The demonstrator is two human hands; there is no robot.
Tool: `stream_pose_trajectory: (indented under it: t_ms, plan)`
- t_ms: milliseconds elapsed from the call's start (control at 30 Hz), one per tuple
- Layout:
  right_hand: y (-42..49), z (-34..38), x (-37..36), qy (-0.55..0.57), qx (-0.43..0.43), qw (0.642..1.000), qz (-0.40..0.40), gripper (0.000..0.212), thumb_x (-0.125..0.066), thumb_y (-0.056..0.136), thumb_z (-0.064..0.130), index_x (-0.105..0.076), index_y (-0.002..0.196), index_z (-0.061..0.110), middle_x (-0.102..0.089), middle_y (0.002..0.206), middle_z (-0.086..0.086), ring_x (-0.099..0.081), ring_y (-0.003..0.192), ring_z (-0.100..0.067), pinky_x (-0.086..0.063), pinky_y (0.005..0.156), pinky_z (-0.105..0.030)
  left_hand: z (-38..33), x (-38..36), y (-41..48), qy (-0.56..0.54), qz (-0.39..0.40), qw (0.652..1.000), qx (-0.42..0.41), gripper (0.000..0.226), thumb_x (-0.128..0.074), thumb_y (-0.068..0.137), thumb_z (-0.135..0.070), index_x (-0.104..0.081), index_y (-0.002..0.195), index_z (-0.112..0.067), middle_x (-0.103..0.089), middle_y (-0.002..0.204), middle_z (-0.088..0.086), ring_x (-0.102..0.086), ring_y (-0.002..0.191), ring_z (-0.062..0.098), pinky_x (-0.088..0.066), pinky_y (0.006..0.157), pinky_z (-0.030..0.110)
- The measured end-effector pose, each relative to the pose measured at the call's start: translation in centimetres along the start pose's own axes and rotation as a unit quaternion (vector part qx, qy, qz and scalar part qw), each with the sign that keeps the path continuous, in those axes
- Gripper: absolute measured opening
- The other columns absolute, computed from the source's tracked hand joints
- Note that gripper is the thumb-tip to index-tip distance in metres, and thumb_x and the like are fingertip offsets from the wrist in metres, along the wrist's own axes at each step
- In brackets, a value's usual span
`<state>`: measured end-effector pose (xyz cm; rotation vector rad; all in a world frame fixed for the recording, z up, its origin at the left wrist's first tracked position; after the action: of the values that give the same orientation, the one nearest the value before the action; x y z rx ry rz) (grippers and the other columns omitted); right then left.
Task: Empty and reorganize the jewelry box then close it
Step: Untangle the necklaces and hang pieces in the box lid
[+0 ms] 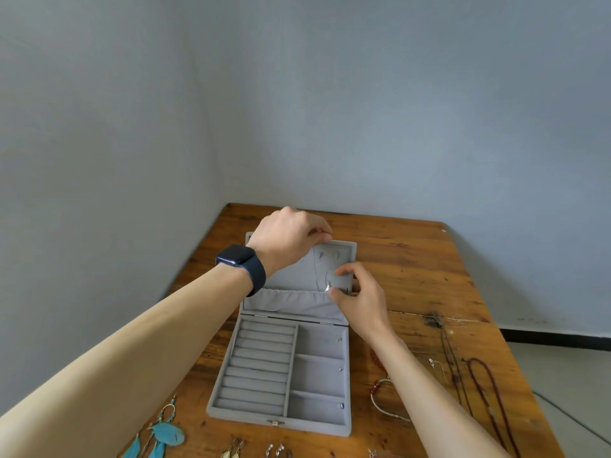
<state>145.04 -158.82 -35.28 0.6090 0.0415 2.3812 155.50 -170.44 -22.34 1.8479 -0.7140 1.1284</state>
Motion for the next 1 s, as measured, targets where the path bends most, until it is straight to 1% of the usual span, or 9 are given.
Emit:
stream_pose_trajectory:
  t_ms: [167,300,367,467,567,667,833,933,1000]
  plan:
    - [0.2,0.1,0.5,-0.034,-0.004,0.999,0.018,0.018,-0.068,0.09,0.022,-0.062,0.101,0.035,-0.061,0.108,0.014,-0.056,0.092,0.002,-0.038,0.067,-0.009,-0.7,-1.2,0.5,0.018,0.026,1.0,-0.003,0.022,-0.057,0.098,-0.043,-0.072,0.108,-0.03,-0.072,0.094,-0.007,-0.064,0.088,0.016,-0.048,0.066,0.03]
    - [0.4,0.2,0.5,-0.075,0.007,0.997,0.005,0.017,-0.066,0.091,0.02,-0.061,0.1,0.034,-0.057,0.105,0.012,-0.054,0.082,0.0,-0.036,0.062,-0.008,-1.5,-1.3,0.7,0.008,0.026,1.0,-0.004,0.022,-0.057,0.098,-0.043,-0.072,0.107,-0.029,-0.072,0.09,-0.006,-0.064,0.084,0.016,-0.054,0.069,0.033]
    - [0.3,0.4,0.8,-0.061,0.012,0.998,-0.017,0.023,-0.069,0.088,0.019,-0.059,0.104,0.033,-0.055,0.111,0.011,-0.054,0.087,0.0,-0.038,0.065,-0.007,-1.7,-1.4,0.7,0.004,0.032,0.999,-0.009,0.021,-0.059,0.097,-0.042,-0.072,0.107,-0.028,-0.072,0.091,-0.006,-0.064,0.083,0.015,-0.054,0.069,0.033]
    - [0.4,1.3,1.3,-0.012,0.05,0.997,-0.054,0.03,-0.073,0.086,0.022,-0.059,0.11,0.032,-0.056,0.118,0.012,-0.051,0.105,0.001,-0.038,0.082,-0.008,-1.8,-2.1,0.7,0.014,0.072,0.997,-0.014,0.018,-0.061,0.097,-0.039,-0.073,0.105,-0.027,-0.07,0.094,-0.006,-0.063,0.086,0.015,-0.052,0.068,0.031]
    - [1.1,2.2,1.7,0.018,0.063,0.995,-0.077,0.017,-0.071,0.091,0.027,-0.066,0.106,0.03,-0.058,0.121,0.012,-0.049,0.113,0.004,-0.038,0.09,-0.011,-1.6,-3.0,0.7,0.017,0.095,0.995,-0.008,0.017,-0.061,0.096,-0.039,-0.072,0.103,-0.028,-0.07,0.093,-0.005,-0.061,0.085,0.016,-0.05,0.067,0.03]
    - [1.9,1.9,2.2,-0.004,0.052,0.995,-0.082,0.011,-0.068,0.093,0.027,-0.073,0.1,0.019,-0.061,0.119,0.007,-0.055,0.111,-0.002,-0.042,0.09,-0.015,-1.5,-3.7,0.6,0.018,0.103,0.995,-0.001,0.018,-0.06,0.097,-0.041,-0.071,0.102,-0.027,-0.068,0.09,-0.005,-0.062,0.083,0.016,-0.049,0.065,0.03]
    - [2.3,1.6,3.4,-0.011,0.05,0.994,-0.1,0.007,-0.068,0.093,0.025,-0.072,0.097,0.021,-0.068,0.102,0.012,-0.059,0.095,0.007,-0.041,0.077,-0.004,-1.3,-4.1,-0.7,0.01,0.011,1.0,0.015,0.025,-0.052,0.099,-0.041,-0.069,0.097,-0.022,-0.065,0.09,-0.003,-0.059,0.086,0.02,-0.049,0.064,0.032]
    - [2.4,1.8,3.4,-0.018,0.046,0.993,-0.103,0.005,-0.069,0.091,0.028,-0.071,0.095,0.024,-0.067,0.099,0.019,-0.06,0.096,0.006,-0.042,0.079,-0.006,-1.8,-5.0,-2.1,0.068,-0.054,0.996,-0.013,0.026,-0.055,0.093,-0.038,-0.074,0.09,-0.021,-0.061,0.116,0.0,-0.052,0.104,0.023,-0.045,0.082,0.037]
    - [2.5,2.1,3.4,-0.019,0.051,0.992,-0.113,0.004,-0.071,0.09,0.026,-0.072,0.093,0.024,-0.066,0.101,0.018,-0.061,0.097,0.0,-0.046,0.084,-0.014,-1.8,-5.5,-2.2,0.085,-0.064,0.994,-0.018,0.026,-0.055,0.088,-0.039,-0.074,0.085,-0.022,-0.058,0.128,0.001,-0.051,0.114,0.024,-0.039,0.093,0.04]
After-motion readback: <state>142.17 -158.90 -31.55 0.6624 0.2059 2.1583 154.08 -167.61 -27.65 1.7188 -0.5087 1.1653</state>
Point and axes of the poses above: each hand's wrist, its own y-axis towards the middle knuckle, its own x-axis out of the back of the hand, z = x × y, the point moved 6 cm from there along y, towards the middle knuckle
